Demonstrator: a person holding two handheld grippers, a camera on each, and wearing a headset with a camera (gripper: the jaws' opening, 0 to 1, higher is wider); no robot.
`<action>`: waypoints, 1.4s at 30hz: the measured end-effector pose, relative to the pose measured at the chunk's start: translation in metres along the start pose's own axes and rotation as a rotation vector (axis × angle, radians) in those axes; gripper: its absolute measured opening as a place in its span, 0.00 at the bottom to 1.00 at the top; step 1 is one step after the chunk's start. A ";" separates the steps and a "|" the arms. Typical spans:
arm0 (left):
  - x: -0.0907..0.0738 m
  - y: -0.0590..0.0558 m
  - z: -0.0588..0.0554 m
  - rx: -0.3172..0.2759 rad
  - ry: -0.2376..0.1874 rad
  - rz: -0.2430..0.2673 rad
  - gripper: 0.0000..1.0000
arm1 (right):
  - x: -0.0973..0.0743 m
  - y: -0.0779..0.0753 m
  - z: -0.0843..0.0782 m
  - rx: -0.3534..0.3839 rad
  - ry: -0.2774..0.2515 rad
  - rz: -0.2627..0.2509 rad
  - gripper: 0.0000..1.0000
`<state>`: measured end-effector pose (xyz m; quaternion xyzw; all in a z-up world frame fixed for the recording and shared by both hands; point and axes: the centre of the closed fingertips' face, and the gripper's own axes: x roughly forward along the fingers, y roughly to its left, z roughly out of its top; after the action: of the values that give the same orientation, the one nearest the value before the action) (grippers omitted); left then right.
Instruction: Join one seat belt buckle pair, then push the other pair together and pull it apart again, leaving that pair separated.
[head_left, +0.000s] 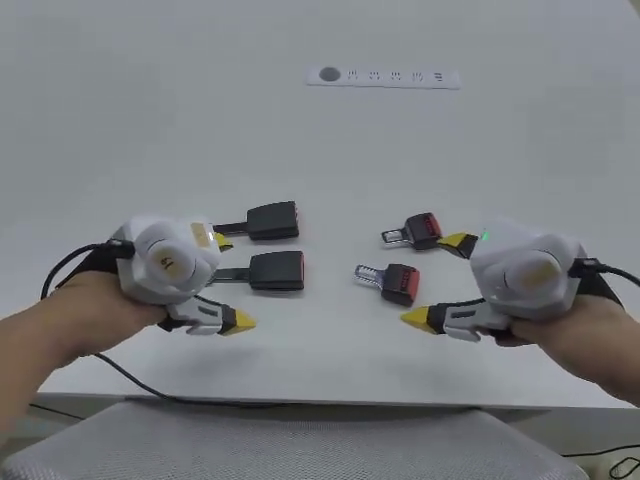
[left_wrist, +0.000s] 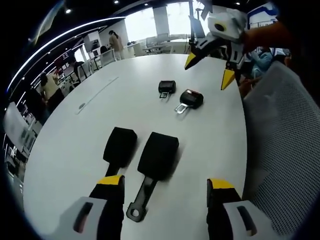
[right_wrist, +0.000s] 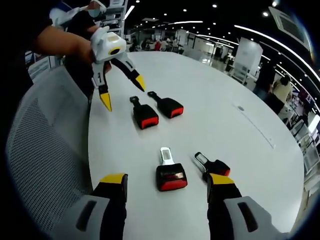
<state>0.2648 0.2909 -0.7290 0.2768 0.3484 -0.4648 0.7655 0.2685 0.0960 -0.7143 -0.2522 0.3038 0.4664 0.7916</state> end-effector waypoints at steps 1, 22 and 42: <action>0.001 0.000 0.001 -0.001 0.000 -0.003 0.67 | 0.001 0.001 0.000 -0.003 0.000 0.007 0.63; 0.029 0.012 0.011 0.062 0.041 -0.098 0.54 | 0.032 -0.006 -0.014 -0.037 0.070 0.098 0.46; 0.050 0.007 0.007 0.164 0.116 -0.223 0.46 | 0.046 -0.008 -0.027 -0.059 0.157 0.202 0.34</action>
<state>0.2896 0.2628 -0.7639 0.3244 0.3816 -0.5570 0.6625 0.2863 0.1016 -0.7649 -0.2791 0.3747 0.5314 0.7066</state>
